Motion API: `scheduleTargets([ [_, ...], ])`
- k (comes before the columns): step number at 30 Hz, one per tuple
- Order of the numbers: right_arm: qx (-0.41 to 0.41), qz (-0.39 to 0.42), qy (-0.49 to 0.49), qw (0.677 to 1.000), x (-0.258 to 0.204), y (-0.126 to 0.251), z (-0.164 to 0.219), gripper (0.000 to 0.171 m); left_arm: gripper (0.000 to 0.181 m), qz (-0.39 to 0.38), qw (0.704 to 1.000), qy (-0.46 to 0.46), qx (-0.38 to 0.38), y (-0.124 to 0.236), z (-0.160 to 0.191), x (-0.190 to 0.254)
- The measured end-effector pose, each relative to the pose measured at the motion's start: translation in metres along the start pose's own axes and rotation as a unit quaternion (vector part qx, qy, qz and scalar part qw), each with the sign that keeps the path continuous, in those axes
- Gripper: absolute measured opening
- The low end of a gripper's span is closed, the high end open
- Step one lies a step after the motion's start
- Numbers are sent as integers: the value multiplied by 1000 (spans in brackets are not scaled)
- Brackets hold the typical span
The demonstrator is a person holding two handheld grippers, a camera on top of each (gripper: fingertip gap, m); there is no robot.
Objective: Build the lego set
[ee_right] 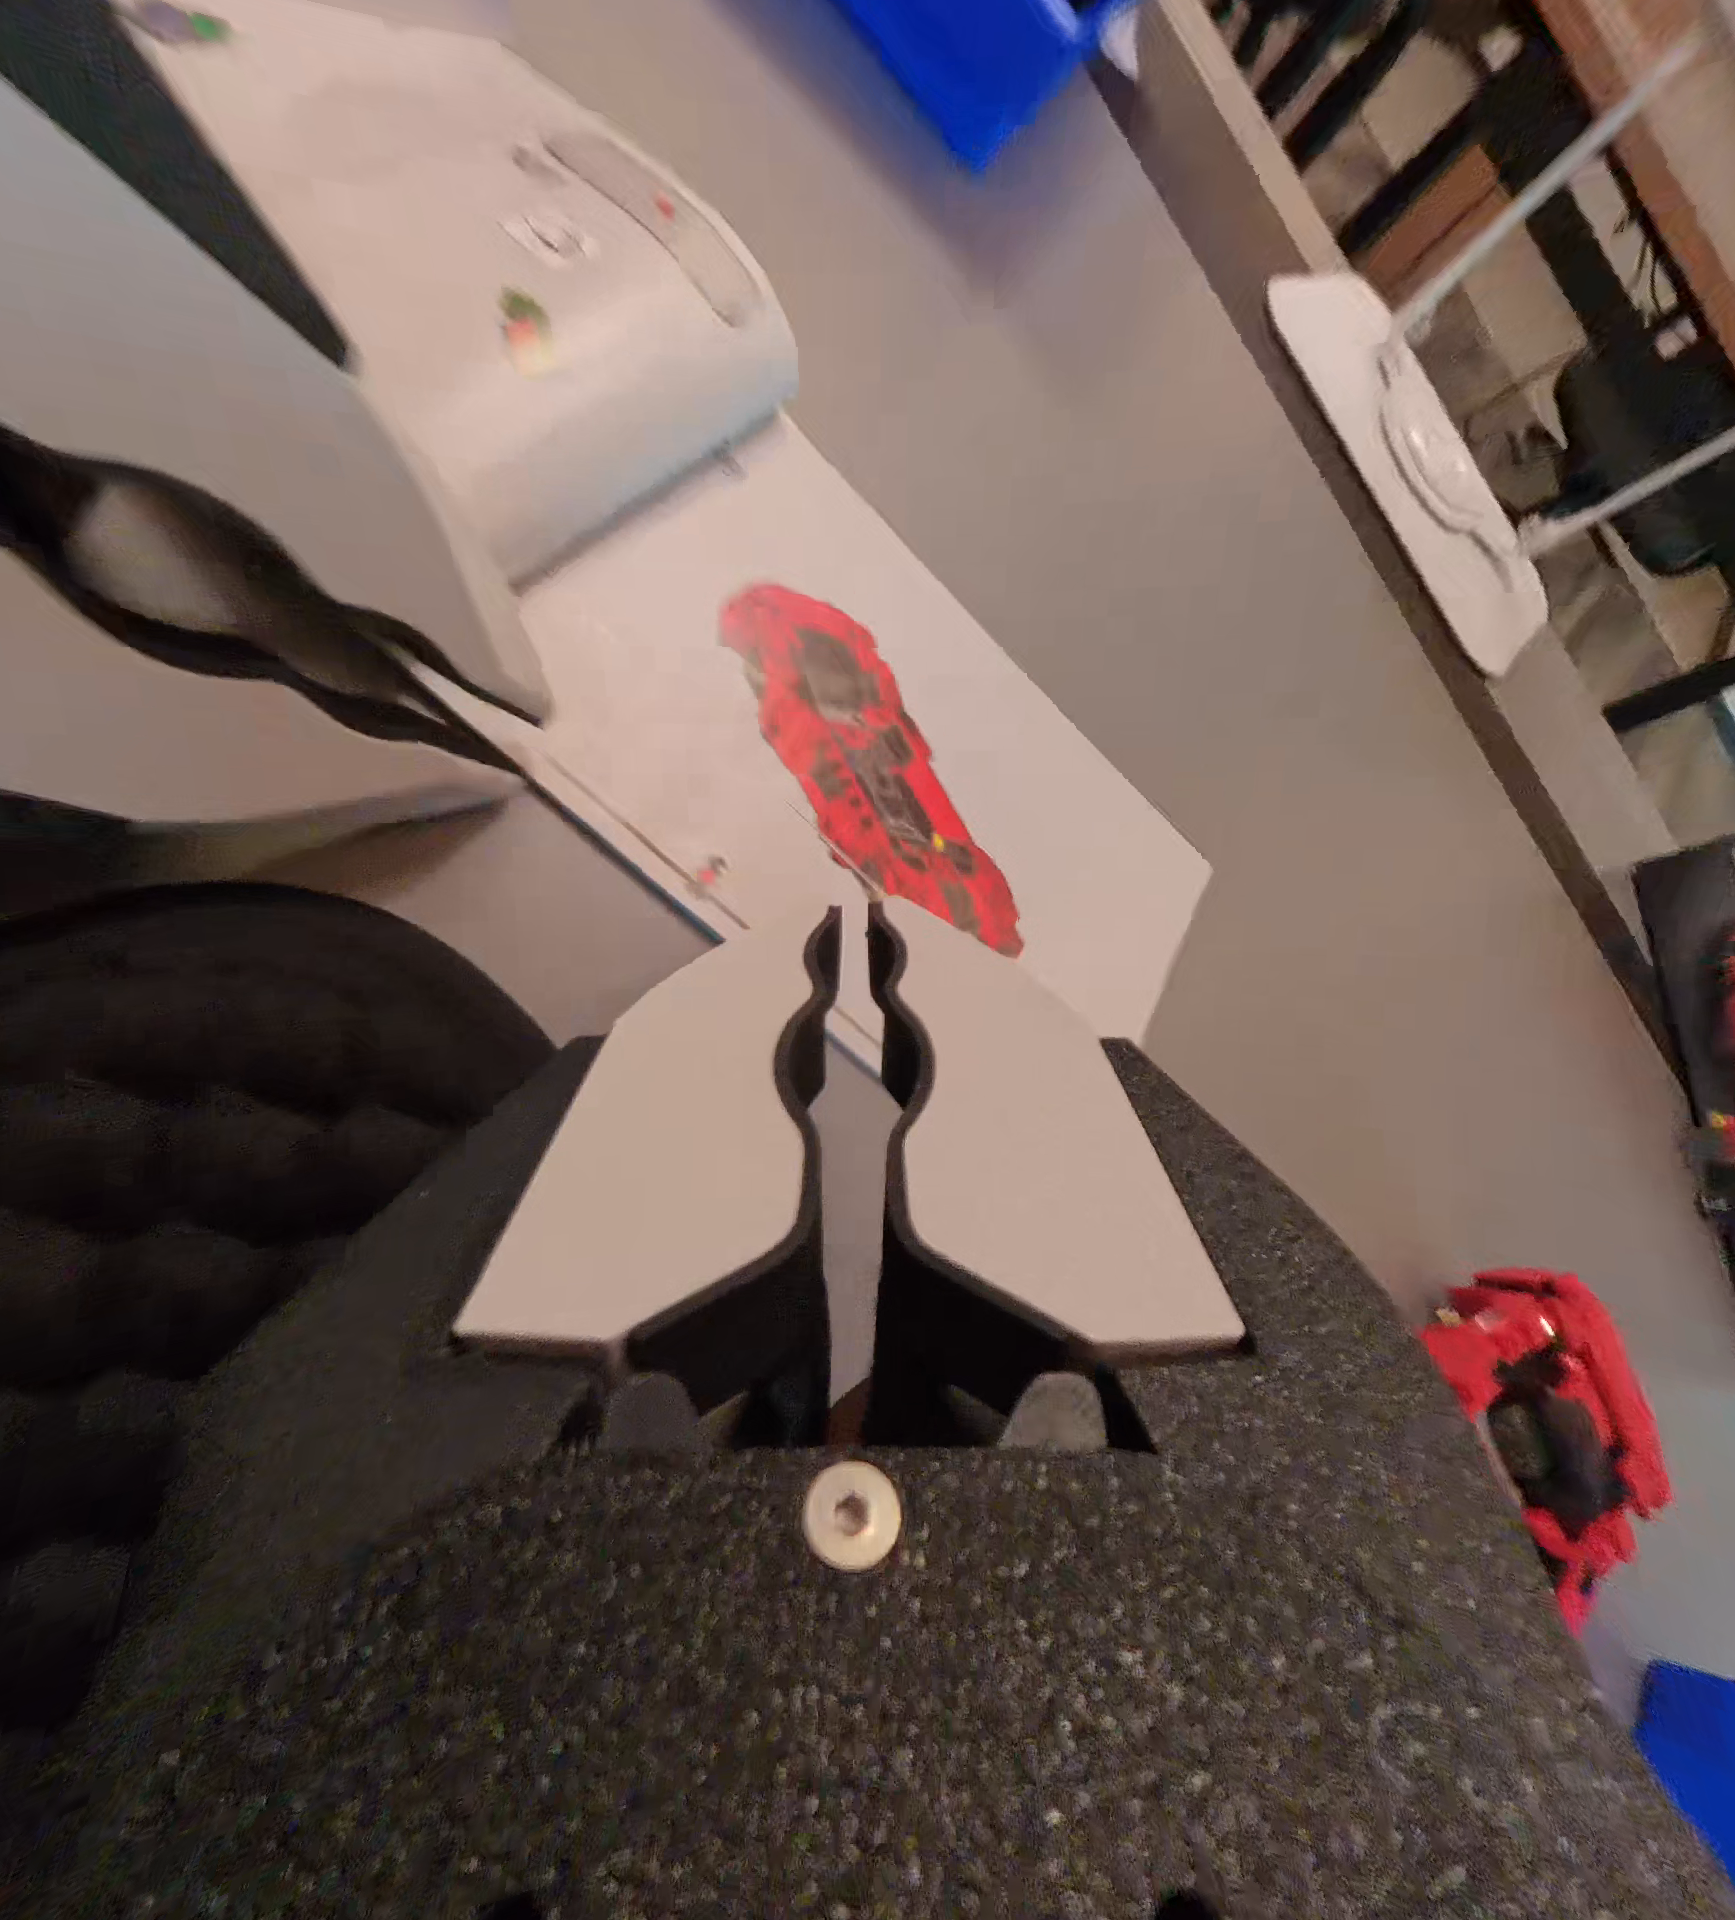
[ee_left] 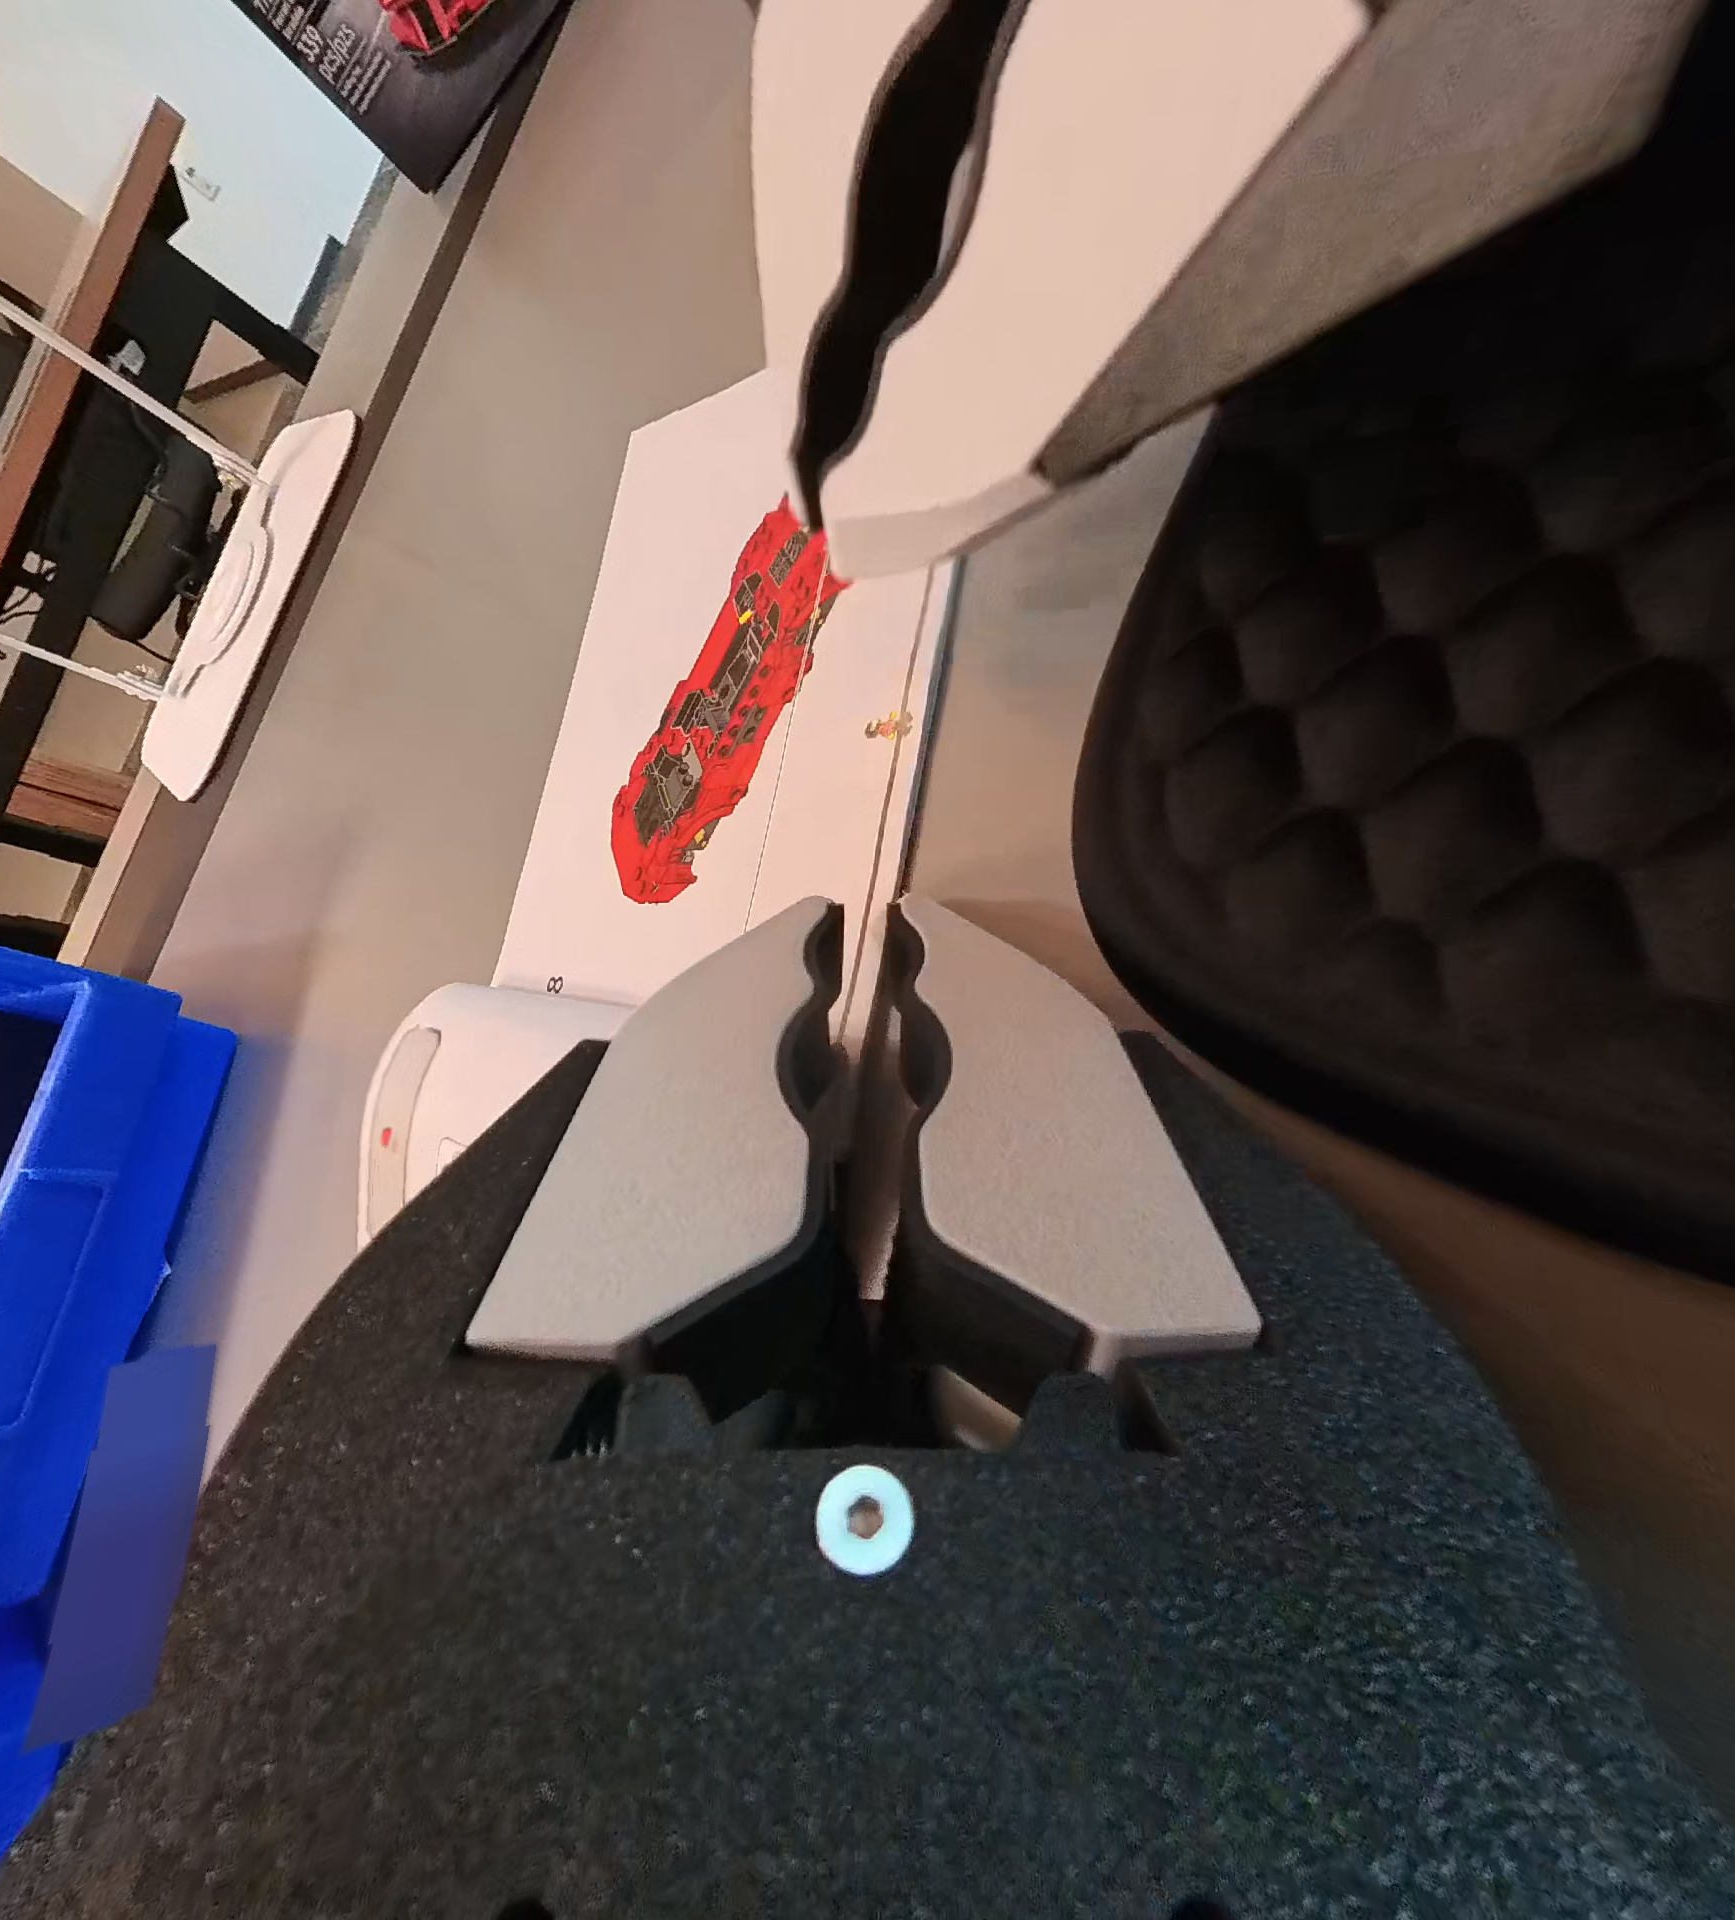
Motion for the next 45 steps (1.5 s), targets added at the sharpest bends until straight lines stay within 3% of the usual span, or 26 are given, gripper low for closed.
scheduleTargets([
  [7, -23, -30, -9, 999, -10, -4, 3, 10, 7, -2, 1000, -3, -3, -1, 0, 0],
  [25, -27, -19, 17, 999, -14, -3, 5, 0, 7, -7, 1000, -11, -3, -1, 0, 1],
  [45, -35, -26, 15, 999, -15, -5, 7, 0, 7, -18, 999, -26, 11, 1, -3, 0],
])
Point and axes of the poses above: each gripper's, where its closed fingertips meet, y back along the fingers, z out of its underside, x = y × z across the jaws, the point moved 3 cm from there along y, back along the fingers, and after that the axes turned 10 degrees about z, right-handed, at the moved point
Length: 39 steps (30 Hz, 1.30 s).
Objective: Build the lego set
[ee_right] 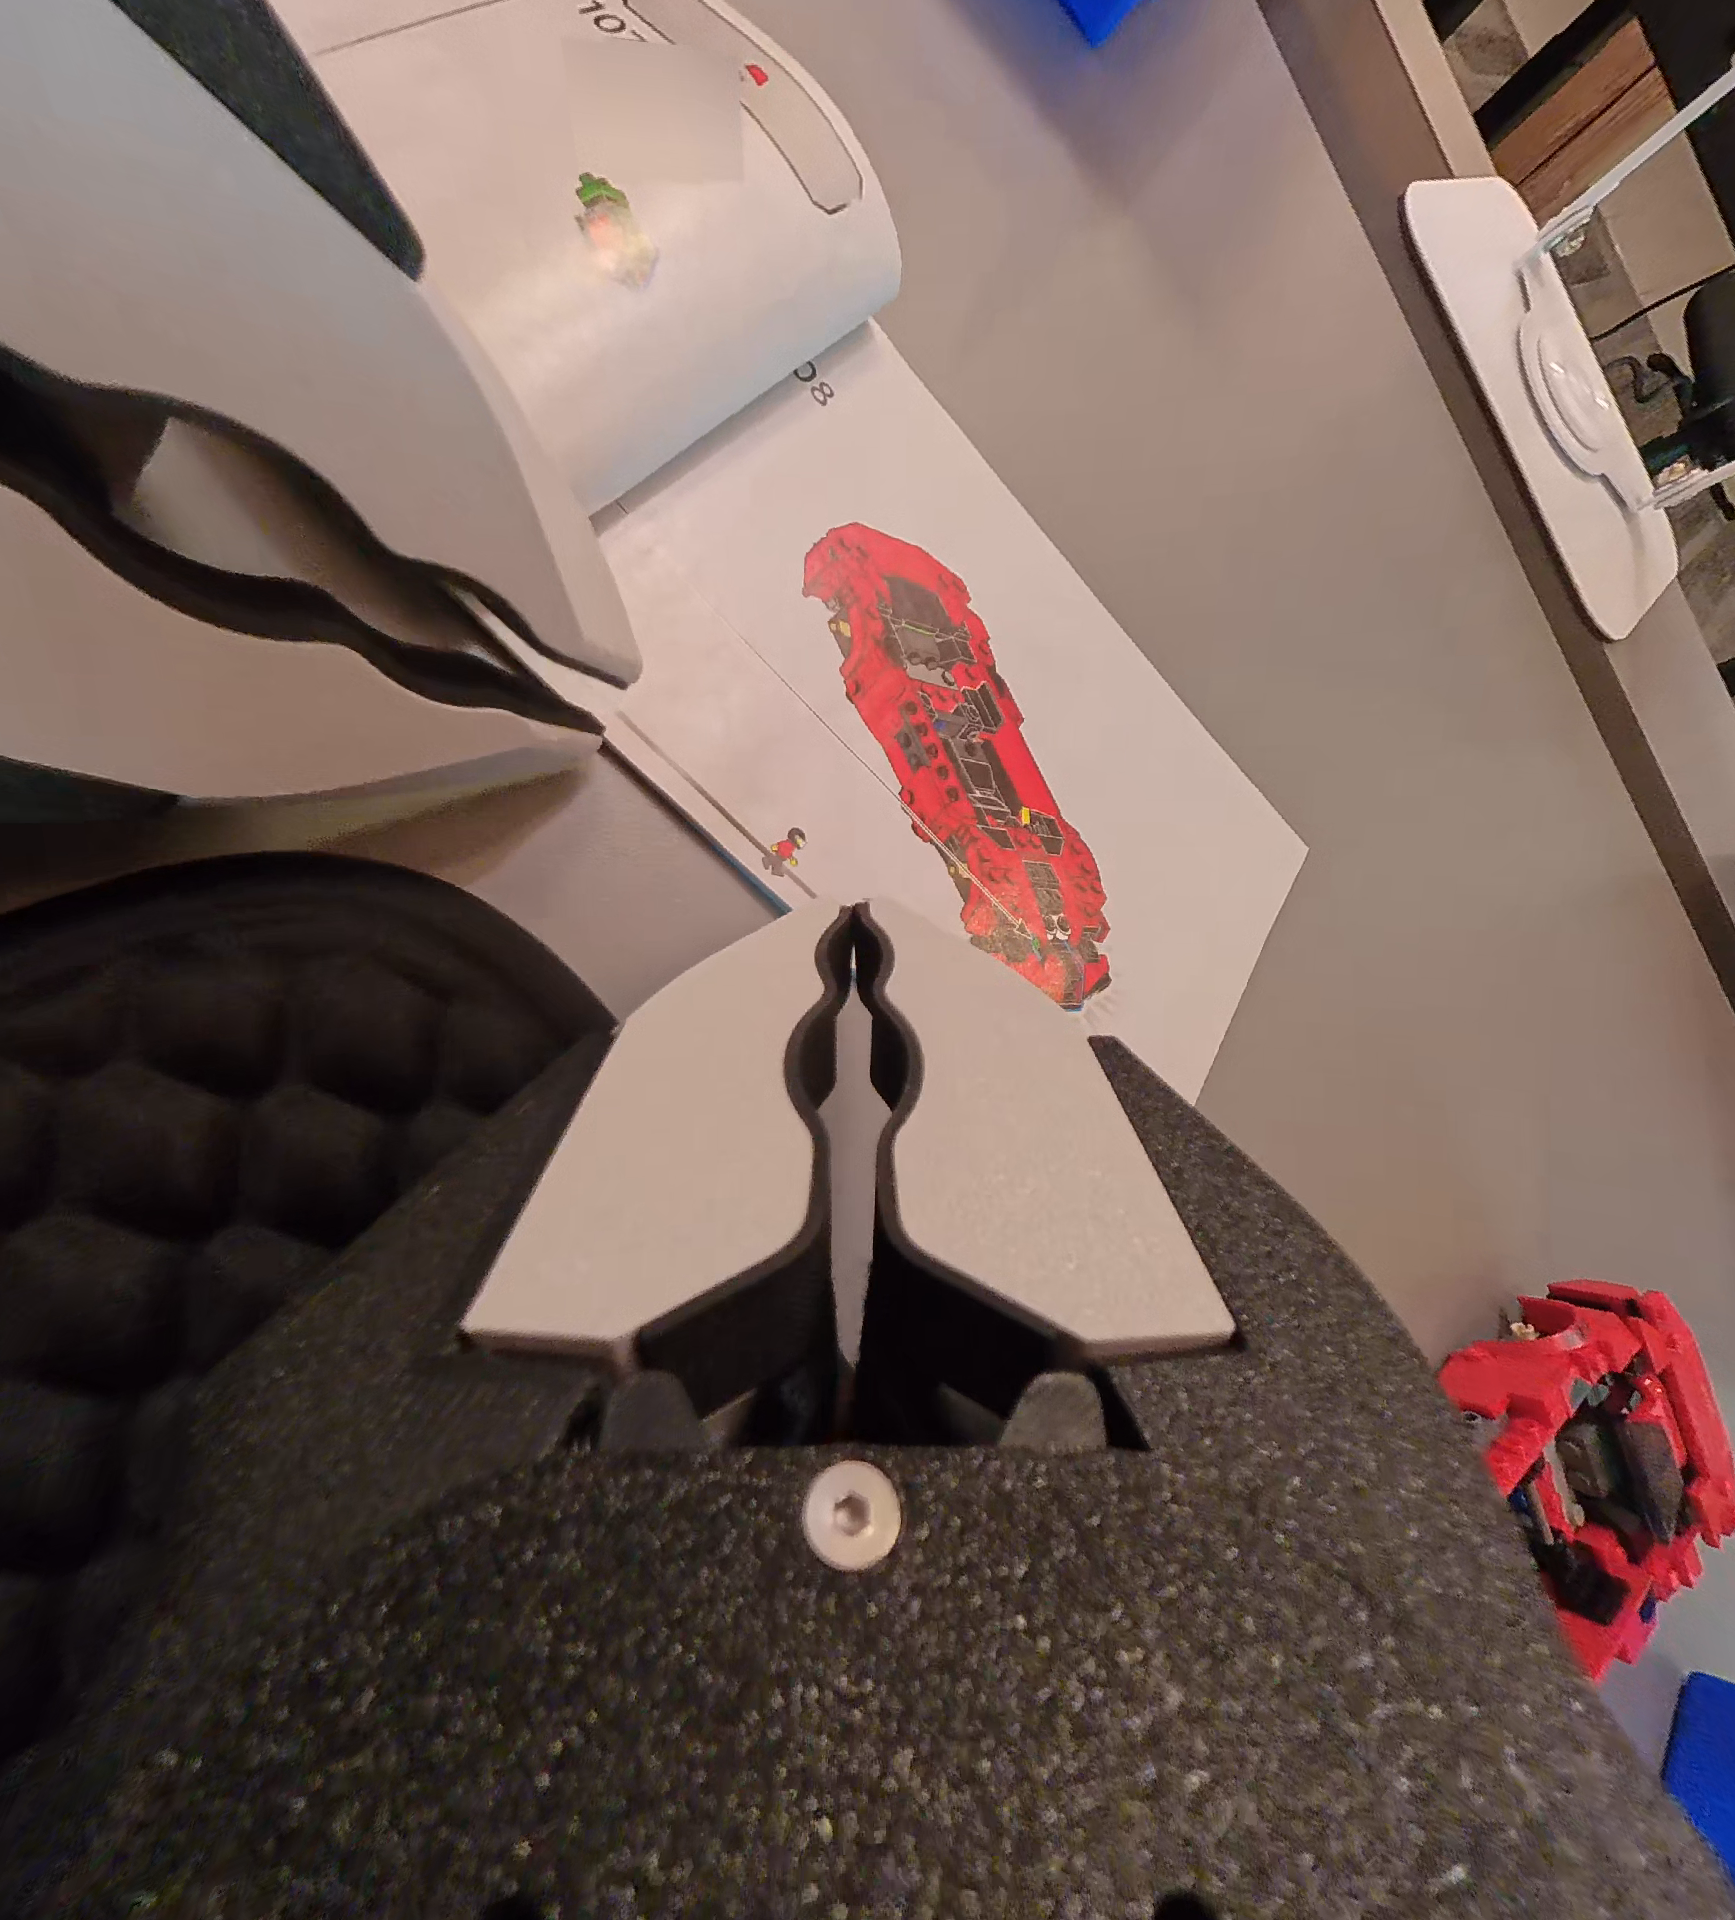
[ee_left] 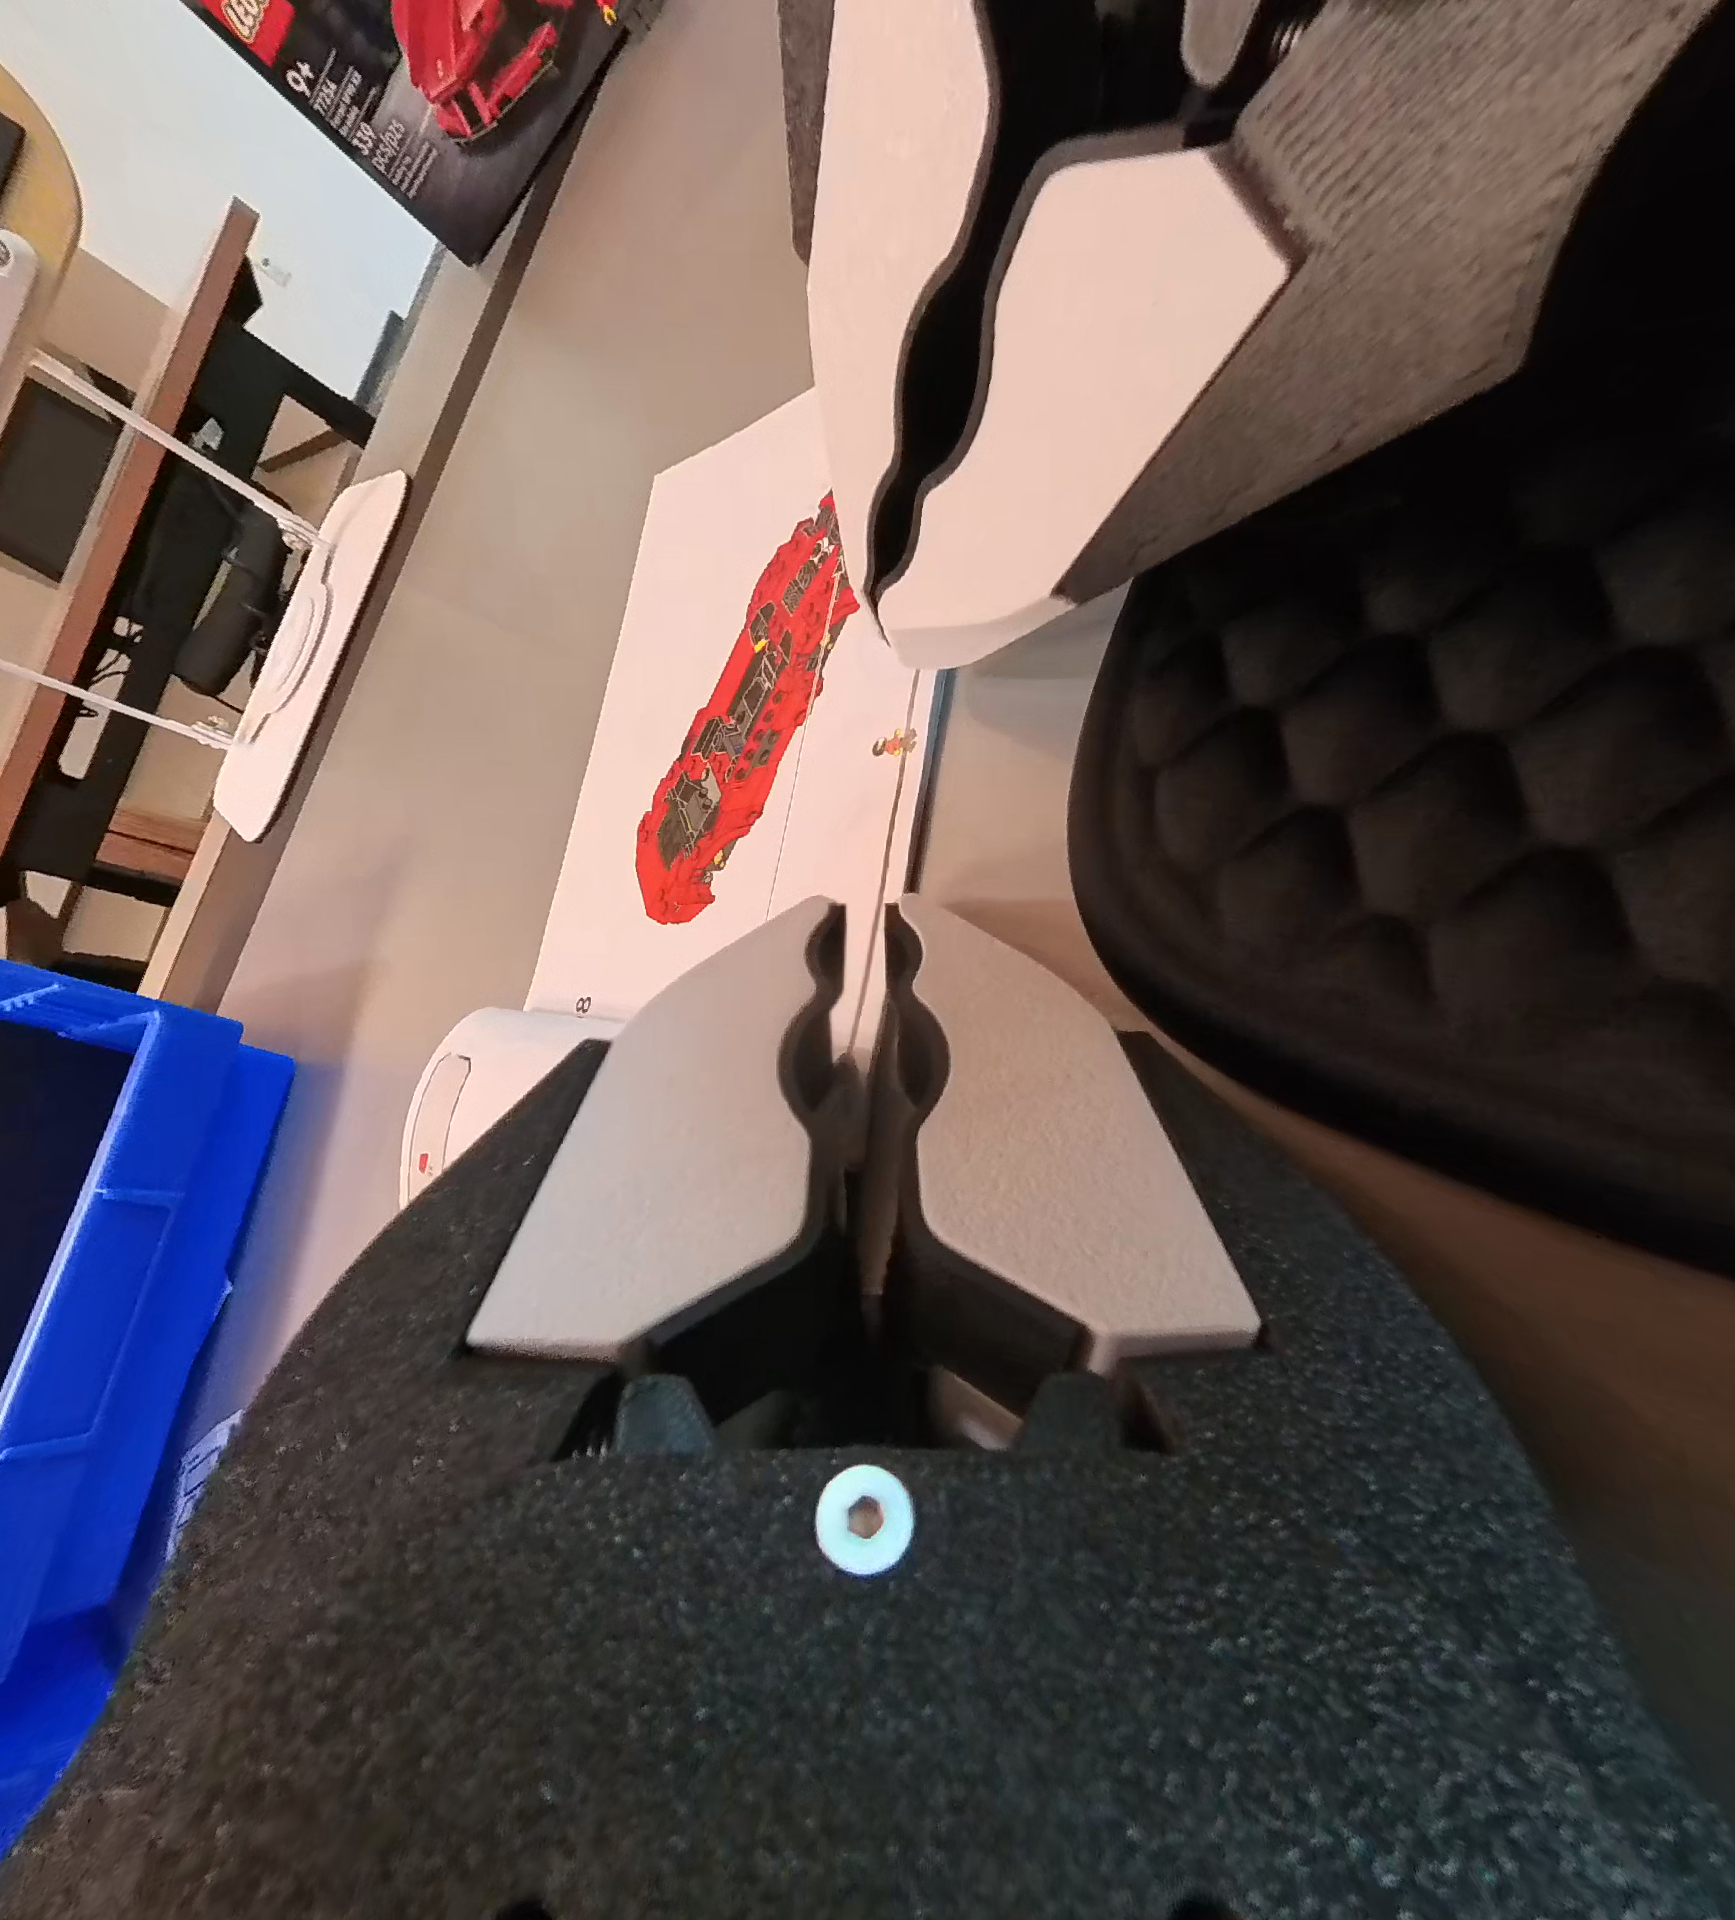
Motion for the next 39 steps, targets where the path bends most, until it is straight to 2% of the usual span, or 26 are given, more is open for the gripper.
scheduleTargets([
  [28, -5, -21, -19, 1000, 0, -2, 1, 0, 8, -5, 1000, -5, -1, 0, 0, 0],
  [34, 0, -94, -75, 993, 2, -5, -10, 3, 9, -10, 1000, 1, 2, 1, 0, -2],
  [37, 23, -157, -136, 978, 0, -8, -28, 11, 9, -21, 1000, 15, 17, 4, -2, -6],
  [39, -5, -191, -153, 970, -6, -16, -30, 18, 9, -27, 998, 32, 38, 8, -5, -10],
])
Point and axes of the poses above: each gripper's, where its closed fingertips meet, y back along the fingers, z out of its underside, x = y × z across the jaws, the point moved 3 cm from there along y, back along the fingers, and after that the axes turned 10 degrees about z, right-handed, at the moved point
